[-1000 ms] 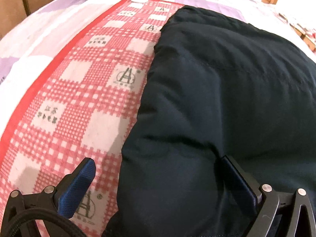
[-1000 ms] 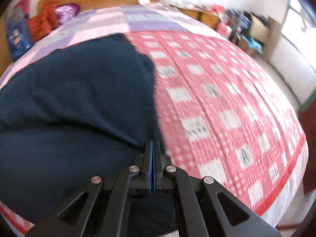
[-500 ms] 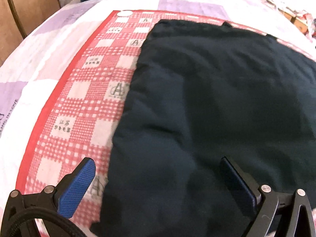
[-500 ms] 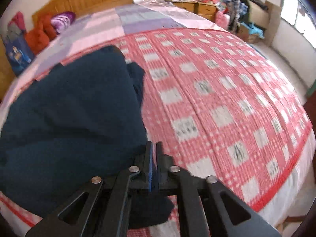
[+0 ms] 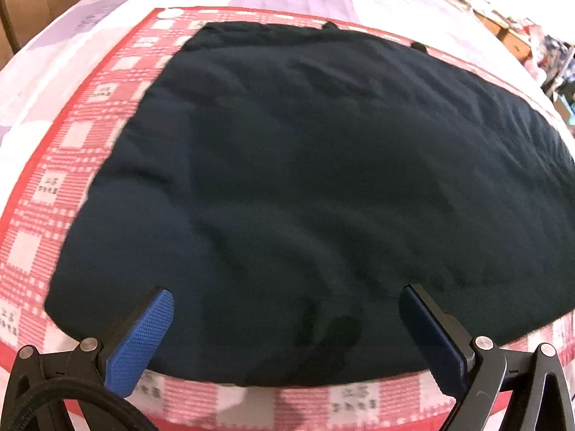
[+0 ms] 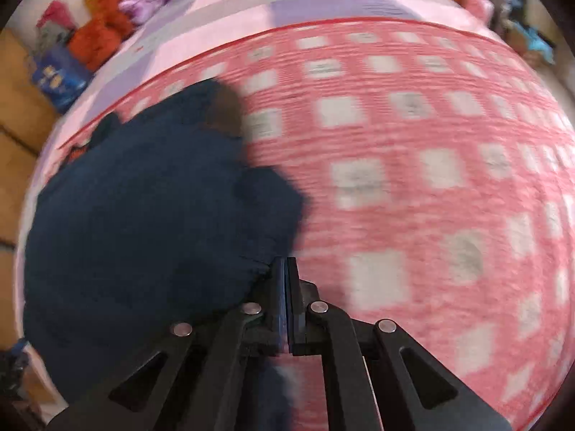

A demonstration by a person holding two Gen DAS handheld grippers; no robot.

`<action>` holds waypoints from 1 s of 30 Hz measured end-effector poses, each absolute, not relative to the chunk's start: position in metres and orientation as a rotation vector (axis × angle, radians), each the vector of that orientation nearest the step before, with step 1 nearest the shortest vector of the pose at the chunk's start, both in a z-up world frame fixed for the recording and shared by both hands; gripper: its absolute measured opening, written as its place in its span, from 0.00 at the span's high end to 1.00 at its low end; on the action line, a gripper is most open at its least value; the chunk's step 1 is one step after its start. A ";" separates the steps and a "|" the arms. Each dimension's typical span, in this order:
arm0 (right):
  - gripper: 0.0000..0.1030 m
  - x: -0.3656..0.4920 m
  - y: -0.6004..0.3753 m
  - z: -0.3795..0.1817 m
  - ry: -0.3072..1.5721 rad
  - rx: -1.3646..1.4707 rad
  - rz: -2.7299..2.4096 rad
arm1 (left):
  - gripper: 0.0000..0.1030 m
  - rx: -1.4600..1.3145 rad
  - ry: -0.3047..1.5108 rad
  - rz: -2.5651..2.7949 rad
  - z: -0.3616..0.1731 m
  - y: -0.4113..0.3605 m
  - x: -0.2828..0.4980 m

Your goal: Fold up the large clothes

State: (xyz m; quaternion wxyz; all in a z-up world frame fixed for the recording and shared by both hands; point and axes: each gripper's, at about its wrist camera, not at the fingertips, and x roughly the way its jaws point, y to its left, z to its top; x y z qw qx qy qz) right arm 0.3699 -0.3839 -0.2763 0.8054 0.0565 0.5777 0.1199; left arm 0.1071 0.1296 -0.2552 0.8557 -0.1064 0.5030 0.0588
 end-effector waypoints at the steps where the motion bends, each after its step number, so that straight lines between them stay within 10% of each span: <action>1: 0.96 0.368 -0.375 -0.274 1.228 0.104 0.297 | 0.00 -0.225 1.061 0.121 -0.256 0.126 0.109; 9: 0.96 0.354 -0.439 -0.245 1.073 0.297 0.248 | 0.00 -0.230 1.060 0.123 -0.254 0.114 0.133; 13: 0.24 0.371 -0.427 -0.236 1.116 0.342 0.329 | 0.00 -0.231 1.059 0.113 -0.254 0.106 0.139; 22: 0.26 0.428 -0.372 -0.259 1.214 0.284 0.377 | 0.00 -0.181 1.066 0.067 -0.252 0.086 0.148; 26: 0.80 0.420 -0.365 -0.244 1.115 0.254 0.369 | 0.00 -0.198 1.065 0.072 -0.252 0.087 0.148; 30: 0.89 0.402 -0.353 -0.218 1.013 0.139 0.394 | 0.00 -0.188 1.073 0.073 -0.254 0.087 0.149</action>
